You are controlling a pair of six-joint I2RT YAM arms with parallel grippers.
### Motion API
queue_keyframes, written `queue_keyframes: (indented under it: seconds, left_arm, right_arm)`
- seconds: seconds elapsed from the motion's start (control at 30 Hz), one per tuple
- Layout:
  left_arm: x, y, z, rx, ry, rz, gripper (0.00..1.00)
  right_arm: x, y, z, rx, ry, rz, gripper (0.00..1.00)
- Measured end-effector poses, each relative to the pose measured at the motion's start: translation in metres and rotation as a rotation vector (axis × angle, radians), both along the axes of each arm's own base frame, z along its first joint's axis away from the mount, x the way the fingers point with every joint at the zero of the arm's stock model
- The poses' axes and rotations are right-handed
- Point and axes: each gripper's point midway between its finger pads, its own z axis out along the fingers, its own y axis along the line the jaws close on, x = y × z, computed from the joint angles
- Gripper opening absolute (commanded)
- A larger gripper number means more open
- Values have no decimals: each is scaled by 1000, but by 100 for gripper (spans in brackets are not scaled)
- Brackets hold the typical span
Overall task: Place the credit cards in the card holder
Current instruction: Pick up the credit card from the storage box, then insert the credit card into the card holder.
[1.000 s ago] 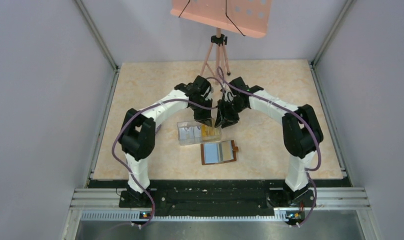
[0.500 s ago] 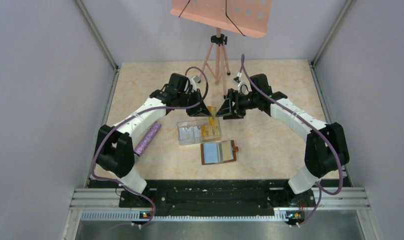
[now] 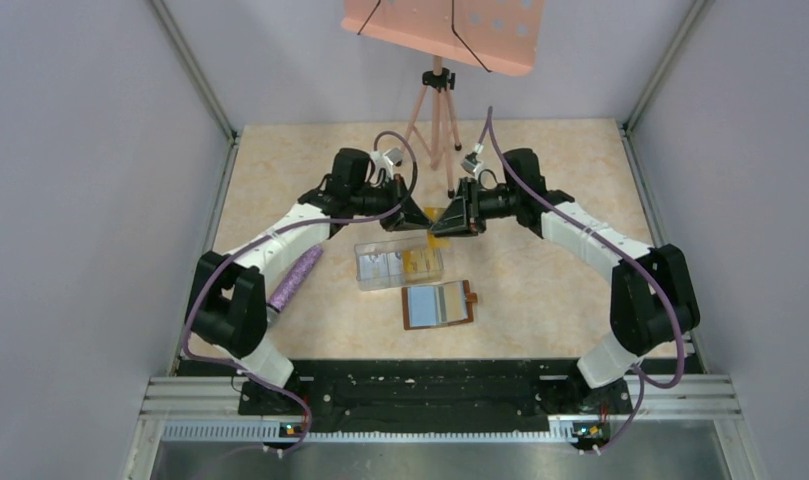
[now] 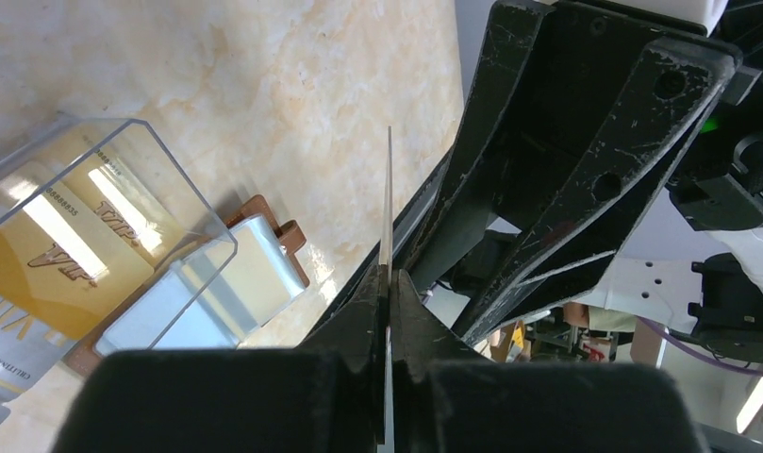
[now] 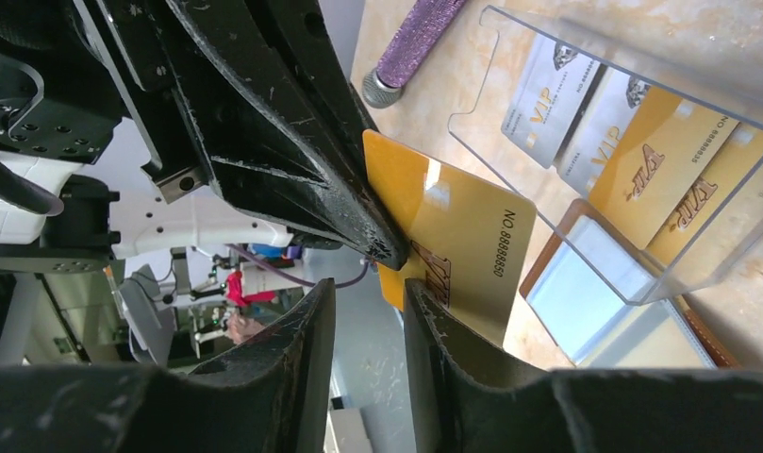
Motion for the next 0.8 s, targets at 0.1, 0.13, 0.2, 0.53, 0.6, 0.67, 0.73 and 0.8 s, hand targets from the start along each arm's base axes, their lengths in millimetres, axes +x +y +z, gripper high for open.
queue_keyframes:
  seconds: [0.1, 0.13, 0.2, 0.53, 0.6, 0.67, 0.73, 0.8]
  left_arm:
    - [-3, 2, 3, -1, -7, 5, 0]
    - [-3, 2, 4, -1, -10, 7, 0]
    - [-4, 3, 5, -2, -13, 7, 0]
    - [-13, -2, 26, -65, -28, -31, 0]
    - [-14, -2, 28, -73, -32, -37, 0]
    - [-16, -2, 27, -78, -26, -40, 0]
    - [-17, -2, 25, -83, -14, -41, 0]
    - [-18, -3, 24, -87, -8, -42, 0]
  right_arm:
    - [0, -1, 1, 5, 1, -3, 41]
    - [0, -3, 1, 3, -1, -9, 44]
    - [-1, -9, 1, -10, -7, -38, 50]
    - [10, -37, -11, -66, -2, -155, 48]
    - [7, -35, -10, -36, 8, -137, 44]
    - [4, -32, -8, 1, 14, -117, 36]
    - [2, -28, -4, 39, 19, -94, 29]
    - [0, -23, -1, 63, 15, -71, 24]
